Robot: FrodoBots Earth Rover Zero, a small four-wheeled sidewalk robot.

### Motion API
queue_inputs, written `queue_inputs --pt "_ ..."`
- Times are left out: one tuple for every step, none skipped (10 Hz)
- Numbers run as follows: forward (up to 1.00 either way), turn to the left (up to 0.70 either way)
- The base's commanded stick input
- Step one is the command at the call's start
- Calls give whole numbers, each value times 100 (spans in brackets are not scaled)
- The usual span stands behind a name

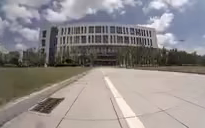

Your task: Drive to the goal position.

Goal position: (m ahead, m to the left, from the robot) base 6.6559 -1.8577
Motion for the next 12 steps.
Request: queue_inputs --pt "70 0" --pt "70 0" --pt "70 3" --pt "70 26" --pt "70 31" --pt "70 0" --pt "70 0" --pt "70 0" --pt "70 0" --pt "70 0" --pt "70 0" --pt "70 0"
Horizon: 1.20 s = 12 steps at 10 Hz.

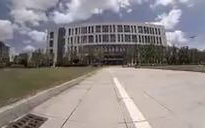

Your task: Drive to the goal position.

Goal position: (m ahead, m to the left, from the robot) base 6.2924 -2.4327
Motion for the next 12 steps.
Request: queue_inputs --pt "70 0" --pt "70 0" --pt "70 0" --pt "70 0" --pt "70 0" --pt "70 0" --pt "70 0" --pt "70 0" --pt "70 0" --pt "70 0" --pt "70 0" --pt "70 8"
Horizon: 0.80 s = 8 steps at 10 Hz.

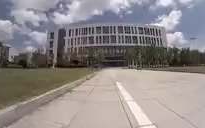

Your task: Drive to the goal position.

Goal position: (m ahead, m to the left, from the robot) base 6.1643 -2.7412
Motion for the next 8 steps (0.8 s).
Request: queue_inputs --pt "70 3" --pt "70 0" --pt "70 0" --pt "70 -3" --pt "70 -22" --pt "70 -25" --pt "70 0" --pt "70 0"
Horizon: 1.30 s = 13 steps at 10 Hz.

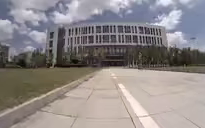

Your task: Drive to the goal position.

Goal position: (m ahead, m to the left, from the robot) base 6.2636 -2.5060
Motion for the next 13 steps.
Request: queue_inputs --pt "70 0" --pt "70 0" --pt "70 0" --pt "70 0" --pt "70 0" --pt "70 0" --pt "70 0" --pt "70 2" --pt "70 -1" --pt "70 -34" --pt "70 -8" --pt "70 0" --pt "70 0"
